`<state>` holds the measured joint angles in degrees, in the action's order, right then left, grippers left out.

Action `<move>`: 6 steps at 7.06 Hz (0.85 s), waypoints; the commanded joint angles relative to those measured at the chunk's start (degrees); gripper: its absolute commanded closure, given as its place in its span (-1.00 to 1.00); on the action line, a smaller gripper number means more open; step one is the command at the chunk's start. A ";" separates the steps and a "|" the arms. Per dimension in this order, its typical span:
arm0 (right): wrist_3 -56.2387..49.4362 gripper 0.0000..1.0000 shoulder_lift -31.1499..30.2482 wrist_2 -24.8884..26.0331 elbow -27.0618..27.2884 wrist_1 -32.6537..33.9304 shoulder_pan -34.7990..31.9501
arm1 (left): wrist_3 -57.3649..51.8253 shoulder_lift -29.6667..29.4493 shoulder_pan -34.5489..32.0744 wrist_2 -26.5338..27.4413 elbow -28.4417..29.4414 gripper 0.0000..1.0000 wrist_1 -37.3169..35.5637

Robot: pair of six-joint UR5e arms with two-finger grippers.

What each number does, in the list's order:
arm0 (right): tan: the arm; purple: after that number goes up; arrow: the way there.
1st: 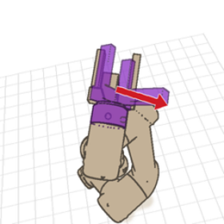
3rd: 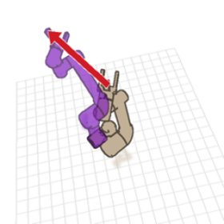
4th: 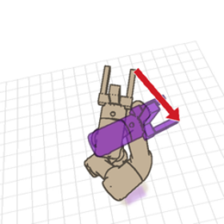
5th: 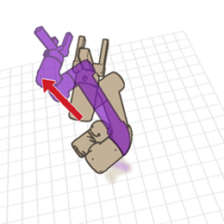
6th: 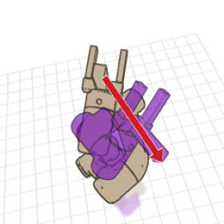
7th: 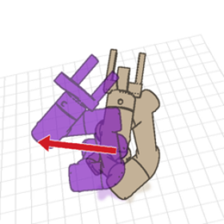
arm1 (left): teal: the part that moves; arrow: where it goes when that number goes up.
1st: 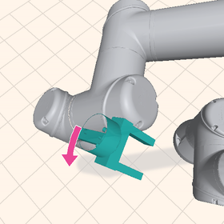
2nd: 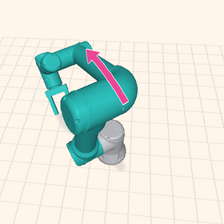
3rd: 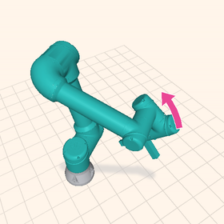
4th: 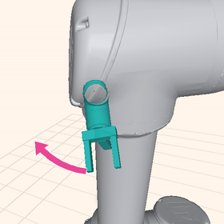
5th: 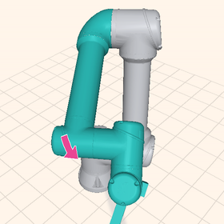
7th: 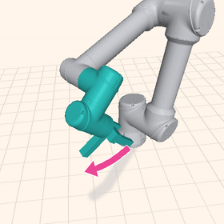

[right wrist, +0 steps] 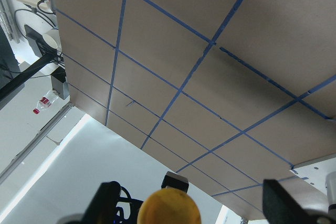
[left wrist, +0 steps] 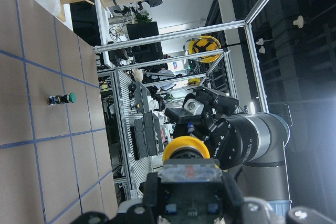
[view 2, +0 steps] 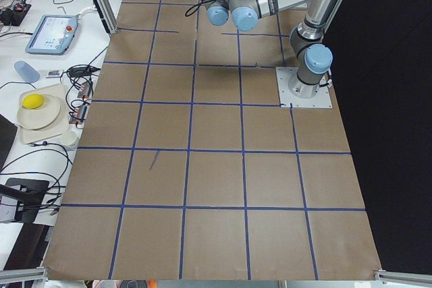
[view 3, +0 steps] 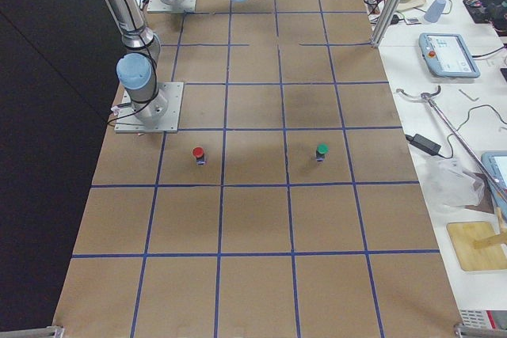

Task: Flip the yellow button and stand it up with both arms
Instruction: 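Close the right gripper on the button's yellow cap beside the left gripper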

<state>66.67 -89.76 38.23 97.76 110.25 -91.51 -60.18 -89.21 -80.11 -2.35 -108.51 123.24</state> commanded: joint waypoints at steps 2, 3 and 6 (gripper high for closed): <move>5.73 -0.89 0.29 -4.00 0.06 3.04 -0.51 | 0.06 0.00 -0.05 -0.19 -0.03 0.92 -0.01; 5.75 -0.88 0.38 -5.00 0.15 3.04 -0.51 | 0.06 0.00 -0.05 -0.19 -0.03 0.92 -0.10; 5.84 -0.76 0.38 -5.09 2.16 3.13 -0.51 | 0.06 0.08 -0.05 -0.19 0.05 0.92 -0.10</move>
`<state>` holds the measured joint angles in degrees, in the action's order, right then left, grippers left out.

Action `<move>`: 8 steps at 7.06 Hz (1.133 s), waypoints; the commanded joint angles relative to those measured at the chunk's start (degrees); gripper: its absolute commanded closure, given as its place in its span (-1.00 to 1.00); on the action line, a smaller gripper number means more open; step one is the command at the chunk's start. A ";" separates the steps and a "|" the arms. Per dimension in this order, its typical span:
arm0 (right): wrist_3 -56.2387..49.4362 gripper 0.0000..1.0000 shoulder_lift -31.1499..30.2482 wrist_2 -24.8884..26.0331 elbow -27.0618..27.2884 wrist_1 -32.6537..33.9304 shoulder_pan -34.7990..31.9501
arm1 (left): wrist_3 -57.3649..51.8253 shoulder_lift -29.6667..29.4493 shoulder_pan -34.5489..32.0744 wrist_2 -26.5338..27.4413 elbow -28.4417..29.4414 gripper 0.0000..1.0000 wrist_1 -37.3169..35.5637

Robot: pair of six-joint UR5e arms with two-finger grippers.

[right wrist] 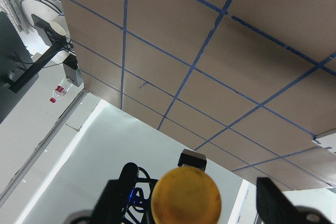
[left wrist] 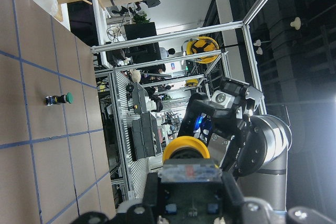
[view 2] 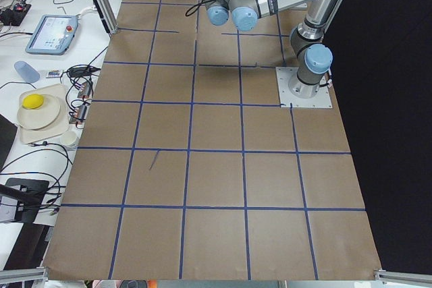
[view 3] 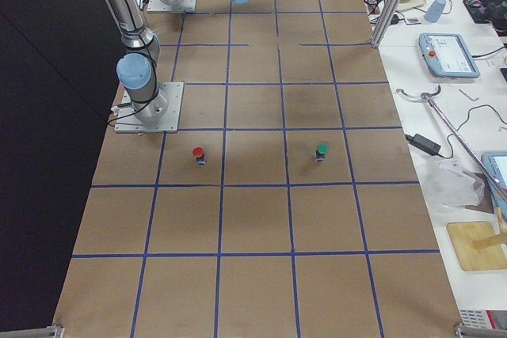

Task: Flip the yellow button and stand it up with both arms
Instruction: 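Close the right gripper on the button's yellow cap beside the left gripper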

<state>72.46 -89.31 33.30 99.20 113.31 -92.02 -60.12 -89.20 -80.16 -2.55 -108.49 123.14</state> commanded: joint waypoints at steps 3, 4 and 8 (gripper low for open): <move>0.05 -0.45 -0.25 -0.43 0.82 -0.02 0.00 | 0.00 0.07 0.00 0.00 0.21 0.92 0.00; -0.04 -0.43 -0.25 -0.43 0.82 -0.02 0.00 | 0.00 -0.01 0.00 0.00 0.04 0.92 0.00; 0.49 0.03 0.28 -3.07 0.73 -0.02 0.00 | 0.00 -0.01 0.00 0.18 0.04 0.91 -0.09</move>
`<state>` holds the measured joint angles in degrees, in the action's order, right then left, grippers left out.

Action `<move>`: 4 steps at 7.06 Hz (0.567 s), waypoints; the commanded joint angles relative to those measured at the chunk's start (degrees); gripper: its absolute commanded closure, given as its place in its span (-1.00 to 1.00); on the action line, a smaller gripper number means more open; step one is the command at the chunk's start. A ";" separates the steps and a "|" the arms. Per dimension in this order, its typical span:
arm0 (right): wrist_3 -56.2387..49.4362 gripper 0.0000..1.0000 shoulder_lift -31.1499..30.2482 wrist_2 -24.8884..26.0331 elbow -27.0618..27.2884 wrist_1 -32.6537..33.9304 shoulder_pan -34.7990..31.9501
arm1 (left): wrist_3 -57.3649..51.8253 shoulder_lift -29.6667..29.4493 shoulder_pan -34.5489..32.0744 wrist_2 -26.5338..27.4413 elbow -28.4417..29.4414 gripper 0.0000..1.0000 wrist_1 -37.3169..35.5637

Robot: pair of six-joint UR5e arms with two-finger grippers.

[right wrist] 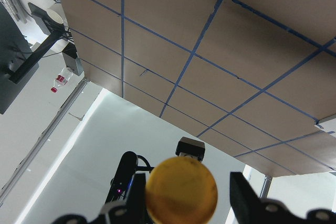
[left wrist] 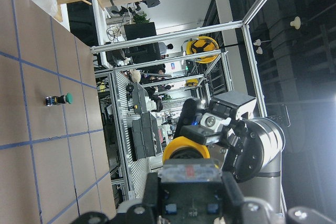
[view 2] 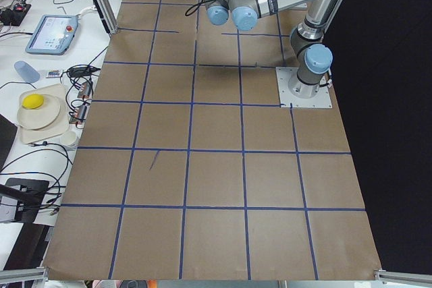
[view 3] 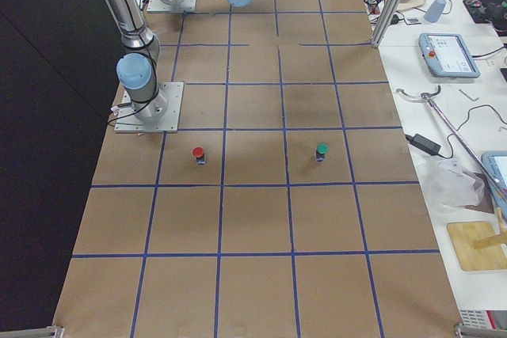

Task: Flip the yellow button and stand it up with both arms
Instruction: 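Close the right gripper on the button's yellow cap beside the left gripper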

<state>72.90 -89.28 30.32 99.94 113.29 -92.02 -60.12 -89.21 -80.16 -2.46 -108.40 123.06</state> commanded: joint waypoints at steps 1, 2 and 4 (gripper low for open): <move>0.05 0.23 0.08 -0.08 -0.01 0.00 0.09 | 0.00 0.00 0.00 0.00 0.03 0.91 -0.01; 0.05 0.34 0.08 -0.08 -0.01 0.00 0.09 | 0.00 0.00 0.00 0.09 -0.06 0.91 -0.01; 0.05 0.39 0.08 -0.17 -0.01 0.00 0.09 | -0.09 0.26 0.00 0.52 -0.06 0.49 0.08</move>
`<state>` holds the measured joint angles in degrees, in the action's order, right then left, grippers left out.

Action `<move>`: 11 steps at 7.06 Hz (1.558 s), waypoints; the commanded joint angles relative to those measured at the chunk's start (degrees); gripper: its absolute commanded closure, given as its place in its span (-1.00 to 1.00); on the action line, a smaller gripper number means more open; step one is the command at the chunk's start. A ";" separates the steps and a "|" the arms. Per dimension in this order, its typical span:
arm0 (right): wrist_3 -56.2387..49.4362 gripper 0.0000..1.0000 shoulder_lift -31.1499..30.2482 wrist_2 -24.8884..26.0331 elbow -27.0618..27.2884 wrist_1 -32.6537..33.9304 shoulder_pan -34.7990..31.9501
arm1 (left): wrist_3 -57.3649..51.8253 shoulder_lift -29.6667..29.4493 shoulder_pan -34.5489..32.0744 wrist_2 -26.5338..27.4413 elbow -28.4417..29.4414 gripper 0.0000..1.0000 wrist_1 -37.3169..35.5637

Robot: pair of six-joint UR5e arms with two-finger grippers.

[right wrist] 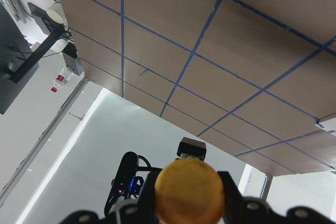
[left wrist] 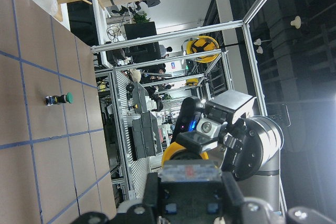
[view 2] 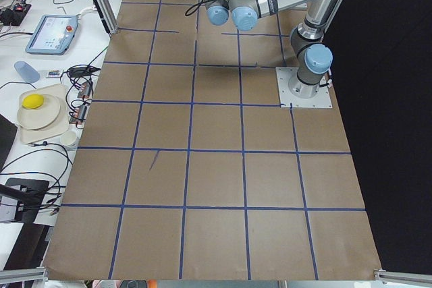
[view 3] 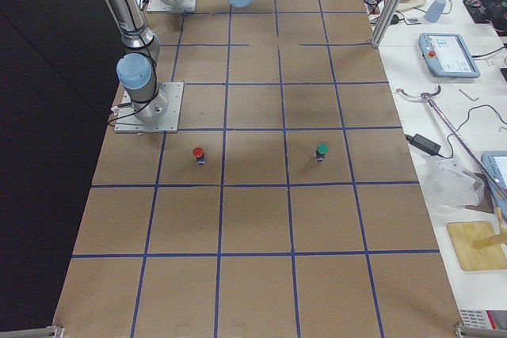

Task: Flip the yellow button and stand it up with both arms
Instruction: 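Close the right gripper on the button's yellow cap beside the left gripper, then open the left gripper and pull it back while the right gripper holds the button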

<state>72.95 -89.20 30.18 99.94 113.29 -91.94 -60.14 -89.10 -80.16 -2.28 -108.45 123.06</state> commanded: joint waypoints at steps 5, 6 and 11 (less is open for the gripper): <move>-0.52 0.44 0.17 1.46 -0.62 0.18 2.71 | 8.79 0.24 0.00 4.36 2.26 -1.00 -0.45; -2.53 0.45 0.35 3.20 -0.62 0.35 5.60 | 11.51 -0.45 0.43 9.61 3.75 -1.00 -1.07; -34.11 0.46 2.18 19.60 0.35 -1.22 11.61 | 37.77 -1.52 0.44 38.50 5.96 -1.00 -24.34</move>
<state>48.39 -88.17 43.95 100.16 112.48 -80.61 -28.18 -91.36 -79.70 26.81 -103.02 103.42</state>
